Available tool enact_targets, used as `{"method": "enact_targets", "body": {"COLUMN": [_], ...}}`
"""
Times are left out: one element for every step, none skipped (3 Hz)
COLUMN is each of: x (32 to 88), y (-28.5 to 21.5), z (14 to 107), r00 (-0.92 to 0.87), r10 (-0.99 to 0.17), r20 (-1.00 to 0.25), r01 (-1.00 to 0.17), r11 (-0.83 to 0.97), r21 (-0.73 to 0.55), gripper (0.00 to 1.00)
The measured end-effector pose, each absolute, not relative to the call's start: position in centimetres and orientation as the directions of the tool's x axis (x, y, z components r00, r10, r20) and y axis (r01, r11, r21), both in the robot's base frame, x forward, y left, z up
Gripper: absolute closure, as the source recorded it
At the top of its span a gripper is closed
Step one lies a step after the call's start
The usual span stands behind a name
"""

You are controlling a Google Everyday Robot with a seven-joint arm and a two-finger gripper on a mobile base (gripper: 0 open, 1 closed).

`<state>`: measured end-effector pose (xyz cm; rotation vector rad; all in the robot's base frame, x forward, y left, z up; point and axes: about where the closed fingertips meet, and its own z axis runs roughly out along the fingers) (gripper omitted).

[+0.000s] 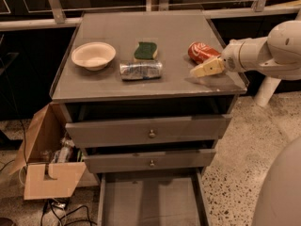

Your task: Pick coke can from bottom drawer and place on counter

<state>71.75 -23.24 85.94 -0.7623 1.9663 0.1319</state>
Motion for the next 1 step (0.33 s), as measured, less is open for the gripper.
{"method": "enact_targets", "body": {"x": [71.75], "y": [-23.24], "z": [85.94], "r00": [-0.319], "r10": [-0.455], "r20": [-0.831], "r01": [-0.562], "r11": [0.797], "r21": [-0.221], "gripper": [0.0]}}
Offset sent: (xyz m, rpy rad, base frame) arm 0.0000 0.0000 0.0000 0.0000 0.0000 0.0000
